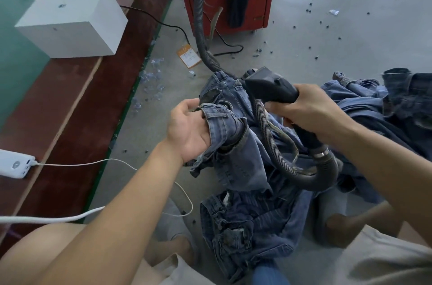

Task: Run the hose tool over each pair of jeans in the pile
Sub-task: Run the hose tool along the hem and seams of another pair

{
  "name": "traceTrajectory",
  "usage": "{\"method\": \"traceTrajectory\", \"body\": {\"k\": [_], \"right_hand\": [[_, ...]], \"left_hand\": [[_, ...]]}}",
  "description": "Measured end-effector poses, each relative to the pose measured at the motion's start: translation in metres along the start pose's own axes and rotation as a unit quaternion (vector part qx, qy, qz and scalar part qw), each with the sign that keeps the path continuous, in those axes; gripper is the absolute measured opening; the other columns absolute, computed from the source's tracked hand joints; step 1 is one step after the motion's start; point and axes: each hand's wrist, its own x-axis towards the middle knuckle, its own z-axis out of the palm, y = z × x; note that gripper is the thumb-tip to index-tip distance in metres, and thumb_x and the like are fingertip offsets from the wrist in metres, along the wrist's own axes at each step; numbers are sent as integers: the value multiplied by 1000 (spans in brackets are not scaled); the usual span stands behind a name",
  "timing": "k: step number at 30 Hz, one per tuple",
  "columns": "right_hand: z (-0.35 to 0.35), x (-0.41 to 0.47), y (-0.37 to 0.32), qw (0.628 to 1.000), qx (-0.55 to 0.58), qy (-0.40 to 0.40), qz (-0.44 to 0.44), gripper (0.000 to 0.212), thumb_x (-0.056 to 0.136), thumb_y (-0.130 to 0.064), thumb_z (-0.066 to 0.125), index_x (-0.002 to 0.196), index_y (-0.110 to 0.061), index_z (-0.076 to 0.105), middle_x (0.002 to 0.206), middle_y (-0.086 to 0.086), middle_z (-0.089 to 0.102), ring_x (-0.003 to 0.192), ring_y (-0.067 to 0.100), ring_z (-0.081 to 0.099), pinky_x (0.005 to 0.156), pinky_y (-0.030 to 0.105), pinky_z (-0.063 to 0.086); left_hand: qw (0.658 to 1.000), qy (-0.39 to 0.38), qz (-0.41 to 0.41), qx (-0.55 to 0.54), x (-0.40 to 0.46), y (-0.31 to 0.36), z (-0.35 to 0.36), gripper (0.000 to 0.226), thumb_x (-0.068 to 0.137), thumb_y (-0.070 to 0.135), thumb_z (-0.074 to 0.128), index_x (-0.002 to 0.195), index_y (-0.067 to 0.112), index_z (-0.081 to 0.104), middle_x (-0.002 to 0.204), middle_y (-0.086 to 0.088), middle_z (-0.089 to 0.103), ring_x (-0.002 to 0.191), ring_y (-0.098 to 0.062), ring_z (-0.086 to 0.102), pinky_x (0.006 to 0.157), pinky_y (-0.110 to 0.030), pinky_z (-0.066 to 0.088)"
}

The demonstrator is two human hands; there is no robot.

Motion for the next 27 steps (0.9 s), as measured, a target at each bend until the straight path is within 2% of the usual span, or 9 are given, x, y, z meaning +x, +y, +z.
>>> {"method": "traceTrajectory", "body": {"k": [5, 9, 14, 15, 17, 19, 22, 24, 27], "right_hand": [[25, -6, -1, 998, 46, -18, 28, 31, 82, -32, 86, 92, -13, 65, 60, -4, 70, 49, 5, 61, 47, 19, 48], [44, -9, 0, 998, -13, 55, 23, 50, 80, -52, 83, 106, -19, 55, 88, -8, 66, 77, 4, 62, 59, 28, 46], [40, 3, -4, 993, 7, 101, 53, 46, 77, -33, 78, 113, -15, 55, 93, 2, 69, 85, 26, 71, 77, 46, 60], [36, 6, -5, 992, 10, 108, 59, 45, 75, -30, 78, 111, -13, 58, 91, 4, 70, 83, 27, 71, 75, 46, 61], [28, 14, -6, 988, 71, 113, 75, 31, 73, -19, 76, 99, -5, 65, 80, 12, 74, 72, 32, 74, 69, 49, 63], [20, 20, -4, 979, 141, 118, 93, 8, 76, -5, 72, 80, -1, 65, 66, 18, 70, 57, 31, 71, 62, 47, 60], [13, 27, 0, 970, 167, 119, 128, 11, 83, 3, 66, 72, 1, 64, 61, 20, 64, 56, 29, 64, 61, 41, 55], [11, 31, 1, 968, 165, 119, 145, 13, 84, 3, 66, 72, 2, 64, 57, 18, 63, 52, 26, 63, 55, 35, 54], [9, 34, 1, 969, 164, 112, 149, 10, 85, 3, 67, 75, 3, 66, 56, 16, 65, 45, 21, 60, 47, 28, 51]], "left_hand": [[995, -69, -22, -67, 4, -18, 23, 78, 101, 51, 28, 150, -8, 39, 146, -28, 51, 137, -43, 47, 121, -53, 33], [990, -131, -58, -15, 11, -35, 45, 68, 101, 53, 25, 135, 3, 58, 120, -15, 66, 112, -29, 61, 107, -40, 43], [985, -71, -51, 151, 23, -32, 36, 60, 101, 50, 40, 138, 7, 59, 125, -14, 64, 117, -31, 53, 110, -46, 36], [958, -44, -30, 281, 23, -32, 30, 52, 99, 48, 51, 137, 14, 62, 127, -8, 68, 117, -25, 60, 107, -40, 42], [803, 0, 7, 596, 22, -30, 11, 32, 92, 43, 69, 120, 28, 69, 114, 5, 75, 104, -14, 71, 96, -37, 55], [695, 29, 6, 718, 21, -27, -12, 12, 95, 32, 71, 105, 26, 70, 96, -2, 76, 87, -21, 72, 82, -45, 59], [784, 23, 5, 621, 12, -16, -26, 9, 100, 24, 66, 104, 18, 72, 81, 0, 73, 66, -9, 63, 60, -29, 50], [855, -17, -18, 519, 4, -8, -22, 17, 104, 23, 60, 106, 15, 75, 91, 2, 77, 75, -4, 68, 65, -18, 51], [927, -44, -57, 369, -4, -3, -13, 28, 106, 19, 53, 113, 6, 76, 113, -15, 75, 95, -20, 73, 81, -30, 61]]}}
